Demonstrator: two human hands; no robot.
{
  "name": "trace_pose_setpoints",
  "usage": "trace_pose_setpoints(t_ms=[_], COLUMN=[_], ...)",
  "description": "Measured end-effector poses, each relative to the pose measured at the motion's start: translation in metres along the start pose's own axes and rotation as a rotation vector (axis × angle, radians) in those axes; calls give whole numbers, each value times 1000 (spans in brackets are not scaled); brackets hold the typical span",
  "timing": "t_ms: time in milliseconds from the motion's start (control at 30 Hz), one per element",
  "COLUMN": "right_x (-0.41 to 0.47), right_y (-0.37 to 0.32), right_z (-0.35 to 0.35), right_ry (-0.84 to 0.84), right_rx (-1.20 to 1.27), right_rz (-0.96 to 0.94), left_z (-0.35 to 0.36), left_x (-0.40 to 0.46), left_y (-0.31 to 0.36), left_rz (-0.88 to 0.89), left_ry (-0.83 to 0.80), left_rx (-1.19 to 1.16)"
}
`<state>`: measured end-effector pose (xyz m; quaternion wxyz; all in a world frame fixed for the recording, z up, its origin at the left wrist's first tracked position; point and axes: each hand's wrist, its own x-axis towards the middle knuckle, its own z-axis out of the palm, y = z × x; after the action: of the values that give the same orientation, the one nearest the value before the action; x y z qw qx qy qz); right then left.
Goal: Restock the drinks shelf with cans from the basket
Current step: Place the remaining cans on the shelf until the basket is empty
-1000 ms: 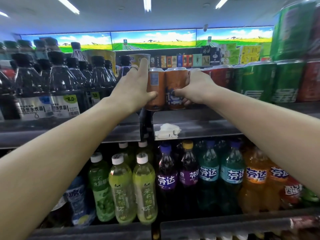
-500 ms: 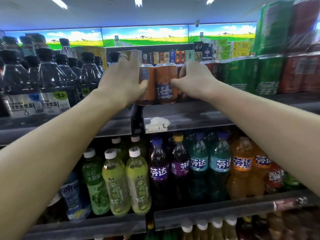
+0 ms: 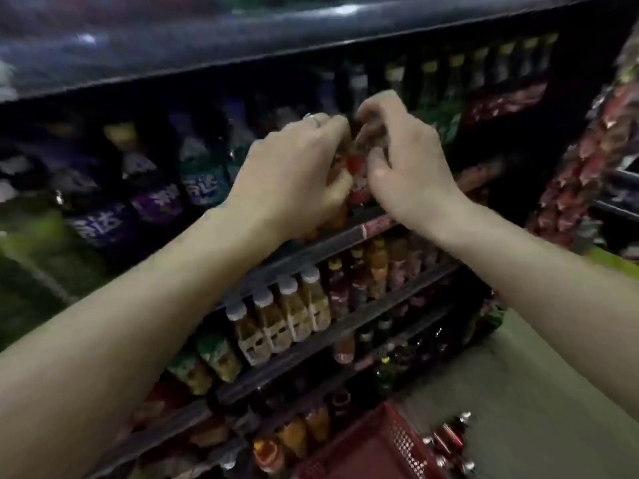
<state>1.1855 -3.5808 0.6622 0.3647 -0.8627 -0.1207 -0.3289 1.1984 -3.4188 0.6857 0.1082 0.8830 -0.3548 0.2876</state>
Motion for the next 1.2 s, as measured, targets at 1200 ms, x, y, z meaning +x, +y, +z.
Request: trace_pose_setpoints(t_ms=[1200], right_x=[-391], right_y=[478], right_z=[-110], right_ry=[-586], right_rx=[-112], right_rz=[1261], left_z=[474], left_x=[-98], left_y=[313], left_rz=[-432], left_ry=[-1150], left_rx=[-436])
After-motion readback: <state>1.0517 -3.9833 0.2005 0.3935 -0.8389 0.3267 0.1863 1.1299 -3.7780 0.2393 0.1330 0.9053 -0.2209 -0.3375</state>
